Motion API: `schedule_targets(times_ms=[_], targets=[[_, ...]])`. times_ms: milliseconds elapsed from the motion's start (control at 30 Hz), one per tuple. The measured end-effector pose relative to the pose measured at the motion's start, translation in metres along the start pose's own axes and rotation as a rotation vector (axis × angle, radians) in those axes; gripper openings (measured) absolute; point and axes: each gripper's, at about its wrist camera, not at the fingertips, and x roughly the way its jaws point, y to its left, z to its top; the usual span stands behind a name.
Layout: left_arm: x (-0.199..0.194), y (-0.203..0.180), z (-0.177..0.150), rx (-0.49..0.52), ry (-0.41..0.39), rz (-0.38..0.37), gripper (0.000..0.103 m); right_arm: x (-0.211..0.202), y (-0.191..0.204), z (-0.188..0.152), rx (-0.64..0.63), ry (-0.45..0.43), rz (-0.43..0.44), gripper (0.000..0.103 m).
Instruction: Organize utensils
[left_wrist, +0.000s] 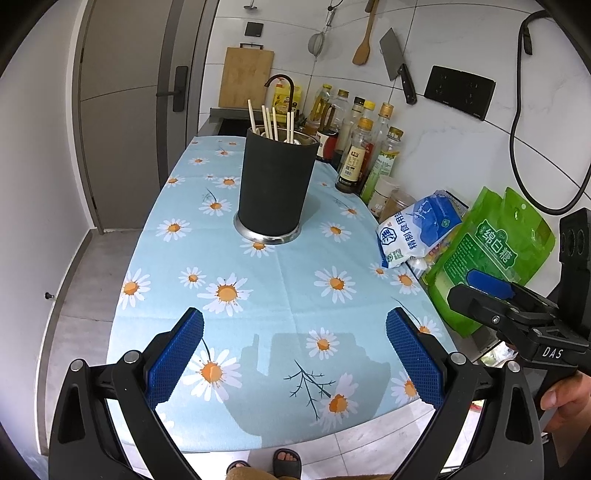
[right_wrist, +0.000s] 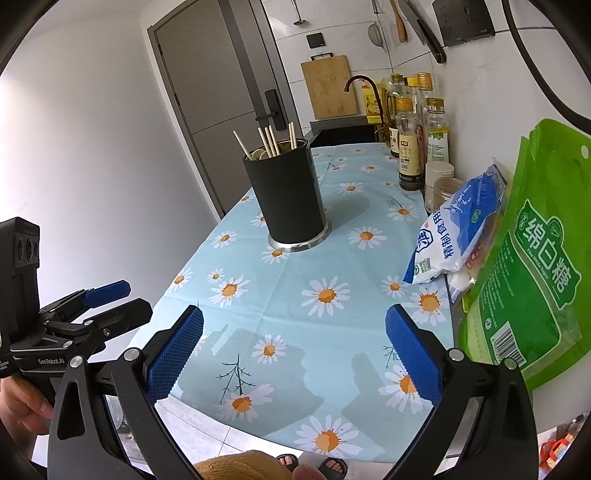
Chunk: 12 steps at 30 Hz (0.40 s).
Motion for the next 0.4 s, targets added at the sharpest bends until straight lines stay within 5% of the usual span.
schedule_targets(times_ms=[400], targets=[[0.0033,-0.0001,0.0001,-0.003,0.011,0.000,0.096,-0.0004,0.0002,-0.0010,0.005,0.002,-0.001,0.098]])
